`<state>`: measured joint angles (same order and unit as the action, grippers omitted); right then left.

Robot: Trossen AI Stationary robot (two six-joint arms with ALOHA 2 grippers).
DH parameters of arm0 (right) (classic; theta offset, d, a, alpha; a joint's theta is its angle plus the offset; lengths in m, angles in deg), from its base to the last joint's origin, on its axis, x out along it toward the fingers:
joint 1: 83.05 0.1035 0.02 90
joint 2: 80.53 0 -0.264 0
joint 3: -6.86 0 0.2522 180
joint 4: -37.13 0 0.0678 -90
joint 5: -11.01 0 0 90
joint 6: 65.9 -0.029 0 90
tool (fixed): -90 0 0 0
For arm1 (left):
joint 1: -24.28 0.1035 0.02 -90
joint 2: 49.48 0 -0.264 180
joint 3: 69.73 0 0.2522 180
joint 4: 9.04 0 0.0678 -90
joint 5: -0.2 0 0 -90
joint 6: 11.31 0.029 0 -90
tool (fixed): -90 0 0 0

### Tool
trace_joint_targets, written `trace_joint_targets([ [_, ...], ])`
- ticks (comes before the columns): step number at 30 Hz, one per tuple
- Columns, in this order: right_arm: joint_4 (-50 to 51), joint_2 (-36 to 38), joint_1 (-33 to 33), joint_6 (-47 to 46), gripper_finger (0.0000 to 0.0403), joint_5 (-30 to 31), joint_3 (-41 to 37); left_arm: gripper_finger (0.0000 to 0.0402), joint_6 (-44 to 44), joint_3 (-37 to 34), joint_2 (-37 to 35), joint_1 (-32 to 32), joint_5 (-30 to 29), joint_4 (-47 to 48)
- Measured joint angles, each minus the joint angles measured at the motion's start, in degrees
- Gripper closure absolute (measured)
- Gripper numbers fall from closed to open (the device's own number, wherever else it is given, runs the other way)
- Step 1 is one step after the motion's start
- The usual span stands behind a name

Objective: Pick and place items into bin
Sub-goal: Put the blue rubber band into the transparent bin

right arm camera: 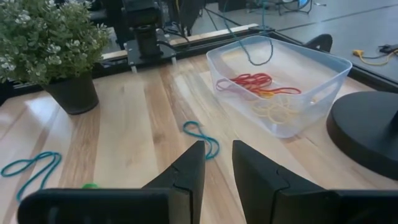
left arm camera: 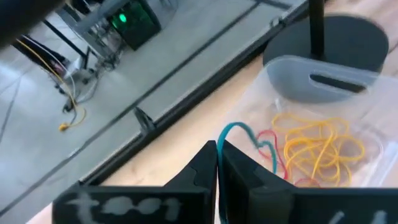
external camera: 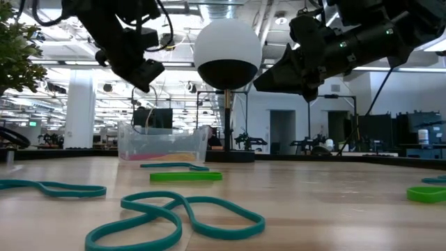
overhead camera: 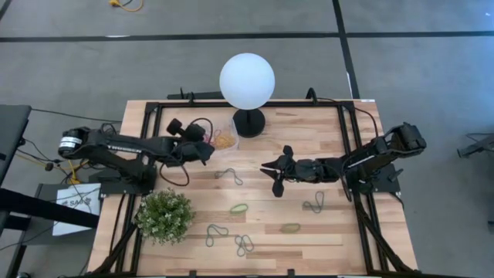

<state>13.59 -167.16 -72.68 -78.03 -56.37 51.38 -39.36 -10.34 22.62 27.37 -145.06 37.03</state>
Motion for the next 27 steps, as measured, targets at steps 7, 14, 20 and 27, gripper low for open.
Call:
trace_joint_targets([
  [7, -0.87, 0.0, 0.0, 0.0, 0.0326, 0.0, 0.0, 0.0392, 1.16, 0.0, 1.43, 3.04, 5.57, 0.87],
  [14, -0.83, 0.02, 0.0, 0.0, 0.0326, -0.02, -0.02, 0.0388, 0.76, -0.02, 3.15, 6.15, 10.33, 2.33],
  [20, -0.79, 0.02, 0.0, 0.0, 0.0326, -0.04, 0.0, 0.0377, 0.83, -0.02, 3.06, 7.28, 10.31, 3.32],
  [27, -0.85, 0.02, 0.0, 0.03, 0.0326, -0.04, 0.0, 0.0338, 0.98, -0.02, 3.06, 7.52, 10.52, 3.08],
])
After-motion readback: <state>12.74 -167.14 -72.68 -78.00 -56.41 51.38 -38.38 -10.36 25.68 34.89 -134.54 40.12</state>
